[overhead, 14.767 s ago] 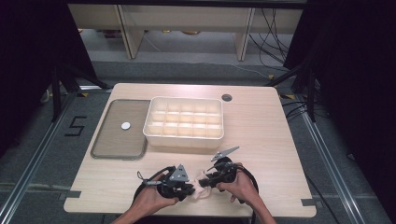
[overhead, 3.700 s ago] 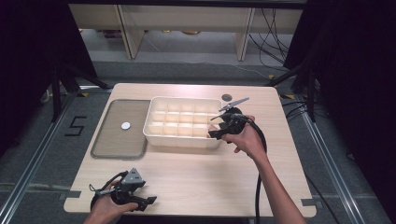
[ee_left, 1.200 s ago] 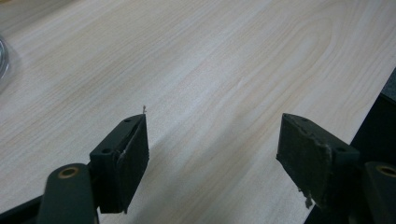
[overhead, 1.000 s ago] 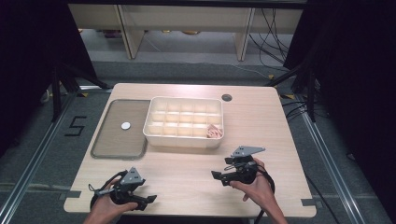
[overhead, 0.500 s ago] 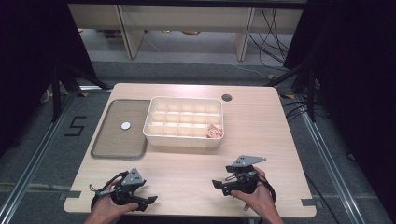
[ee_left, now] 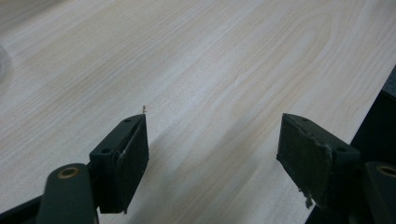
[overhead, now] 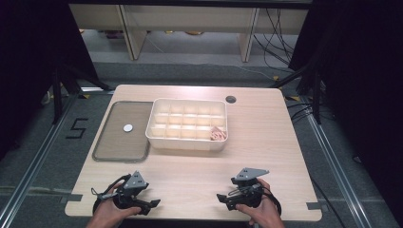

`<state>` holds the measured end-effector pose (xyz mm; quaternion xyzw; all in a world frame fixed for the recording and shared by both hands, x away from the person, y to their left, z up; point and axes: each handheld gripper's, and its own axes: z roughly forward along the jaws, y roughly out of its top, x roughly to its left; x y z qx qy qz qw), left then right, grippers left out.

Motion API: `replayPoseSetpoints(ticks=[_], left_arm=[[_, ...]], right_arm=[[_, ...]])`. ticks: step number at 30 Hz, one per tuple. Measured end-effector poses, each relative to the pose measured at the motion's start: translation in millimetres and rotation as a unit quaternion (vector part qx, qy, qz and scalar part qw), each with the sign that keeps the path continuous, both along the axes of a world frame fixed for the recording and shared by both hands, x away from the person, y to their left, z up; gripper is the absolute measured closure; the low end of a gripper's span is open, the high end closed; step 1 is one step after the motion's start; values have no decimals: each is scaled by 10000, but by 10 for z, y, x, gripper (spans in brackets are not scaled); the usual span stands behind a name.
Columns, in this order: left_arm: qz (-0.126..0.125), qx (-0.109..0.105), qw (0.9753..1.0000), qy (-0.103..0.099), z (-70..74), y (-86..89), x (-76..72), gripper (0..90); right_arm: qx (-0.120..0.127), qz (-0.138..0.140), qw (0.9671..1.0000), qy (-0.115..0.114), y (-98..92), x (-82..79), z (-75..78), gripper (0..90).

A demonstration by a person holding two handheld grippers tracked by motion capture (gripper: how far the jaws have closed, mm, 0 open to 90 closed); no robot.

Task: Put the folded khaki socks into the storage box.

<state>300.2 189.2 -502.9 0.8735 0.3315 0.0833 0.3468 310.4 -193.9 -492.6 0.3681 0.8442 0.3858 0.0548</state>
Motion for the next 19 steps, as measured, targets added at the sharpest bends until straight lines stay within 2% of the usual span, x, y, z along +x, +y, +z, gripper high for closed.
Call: replayPoseSetpoints(ticks=[2, 8, 9, 19], left_arm=[[74, -16, 10000, 36, -10, -8, -3, 242], [9, 22, 10000, -11, -2, -1, 1, 242], [73, -17, 10000, 33, -10, -8, -3, 242], [56, -74, 9999, 77, -16, -13, -9, 242]], right_arm=[[-27, 5, 10000, 20, -13, -14, -14, 171], [-46, -34, 10000, 47, -36, -35, -39, 171], [-58, -52, 9999, 75, -36, -39, -38, 170], [-81, -19, 9999, 79, -37, -32, -56, 170]])
